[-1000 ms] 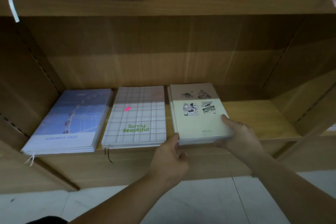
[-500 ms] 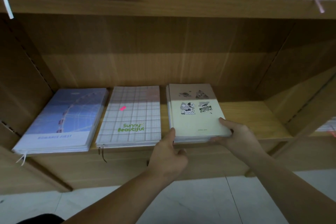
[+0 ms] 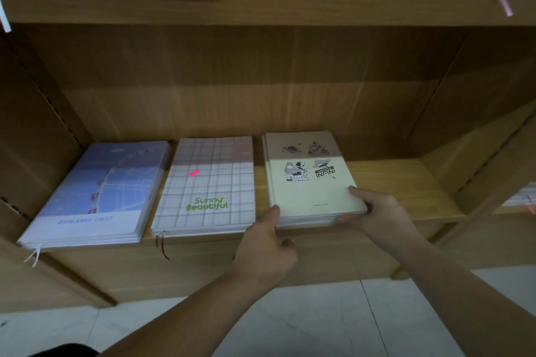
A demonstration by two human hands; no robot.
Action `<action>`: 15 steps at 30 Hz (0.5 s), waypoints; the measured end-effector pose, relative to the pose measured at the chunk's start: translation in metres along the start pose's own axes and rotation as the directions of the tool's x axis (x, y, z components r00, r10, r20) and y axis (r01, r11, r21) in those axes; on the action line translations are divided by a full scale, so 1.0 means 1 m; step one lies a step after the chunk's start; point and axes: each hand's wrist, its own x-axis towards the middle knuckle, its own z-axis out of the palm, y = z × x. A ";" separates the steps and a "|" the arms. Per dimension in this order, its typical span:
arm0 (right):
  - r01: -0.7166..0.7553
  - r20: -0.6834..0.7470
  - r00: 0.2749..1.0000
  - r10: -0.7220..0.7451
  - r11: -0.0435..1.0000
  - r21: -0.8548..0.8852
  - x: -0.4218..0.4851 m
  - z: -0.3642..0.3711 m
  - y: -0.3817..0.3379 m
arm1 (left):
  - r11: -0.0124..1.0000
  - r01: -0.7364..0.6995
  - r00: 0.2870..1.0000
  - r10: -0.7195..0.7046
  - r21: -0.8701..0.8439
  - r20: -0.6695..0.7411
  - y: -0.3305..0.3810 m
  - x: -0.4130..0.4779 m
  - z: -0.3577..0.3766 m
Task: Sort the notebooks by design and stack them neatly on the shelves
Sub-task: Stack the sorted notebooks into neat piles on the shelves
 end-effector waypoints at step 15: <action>0.036 -0.051 0.998 -0.042 0.992 -0.121 0.000 -0.002 0.005 | 0.974 -0.043 0.999 0.042 0.221 0.008 0.006 -0.006 0.000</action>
